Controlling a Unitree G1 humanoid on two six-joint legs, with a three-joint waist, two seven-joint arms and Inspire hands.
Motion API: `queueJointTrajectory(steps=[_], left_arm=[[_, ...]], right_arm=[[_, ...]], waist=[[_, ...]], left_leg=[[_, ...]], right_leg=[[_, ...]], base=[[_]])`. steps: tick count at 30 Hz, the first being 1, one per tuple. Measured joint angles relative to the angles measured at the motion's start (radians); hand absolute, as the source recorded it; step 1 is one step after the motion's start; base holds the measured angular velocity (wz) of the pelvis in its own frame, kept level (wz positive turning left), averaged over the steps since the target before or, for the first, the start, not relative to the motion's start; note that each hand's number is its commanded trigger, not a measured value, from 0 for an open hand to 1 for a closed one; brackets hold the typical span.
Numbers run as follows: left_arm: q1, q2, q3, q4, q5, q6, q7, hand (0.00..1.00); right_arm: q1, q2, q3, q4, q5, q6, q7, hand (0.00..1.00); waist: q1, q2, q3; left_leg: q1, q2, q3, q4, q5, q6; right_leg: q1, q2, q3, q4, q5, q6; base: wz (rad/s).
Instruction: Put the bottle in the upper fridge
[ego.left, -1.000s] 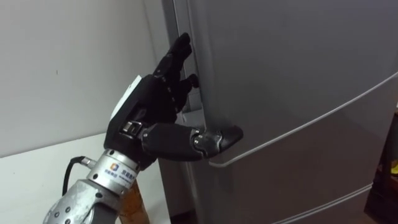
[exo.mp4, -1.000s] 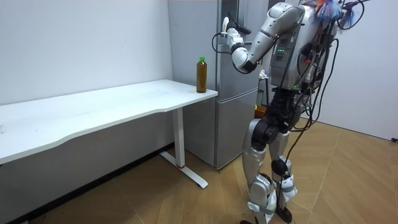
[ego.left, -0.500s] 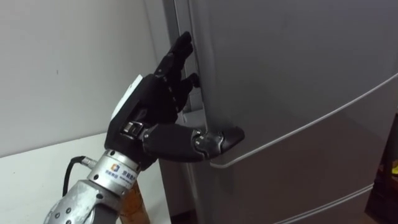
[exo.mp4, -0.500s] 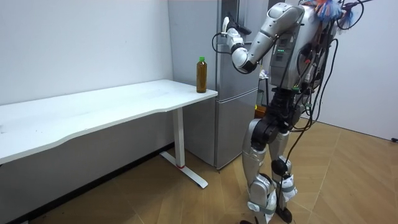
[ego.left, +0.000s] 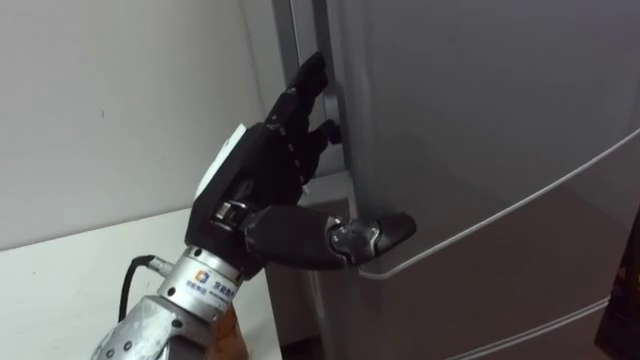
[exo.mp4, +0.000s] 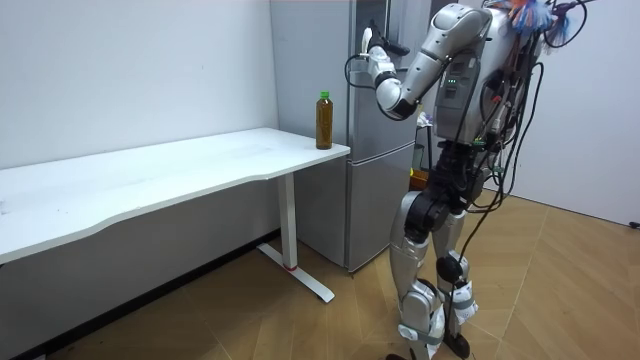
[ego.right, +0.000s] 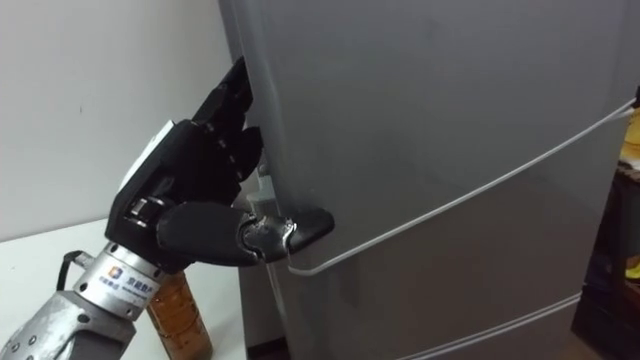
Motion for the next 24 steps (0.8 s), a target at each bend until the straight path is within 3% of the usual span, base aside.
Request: queueJointTrajectory(steps=[24], left_arm=[[0.013,-0.019,0.0,0.001,-0.001,-0.011,0.0,0.0]], right_arm=[[0.012,-0.001,0.0,-0.004,0.04,-0.01,0.001,0.0]], waist=[[0.0,-0.001,0.0032]], left_leg=[[0.004,0.0,0.013,-0.001,0.0,0.0]], right_leg=[[-0.005,-0.001,0.013,0.0,0.001,0.002]], base=[[-0.01]])
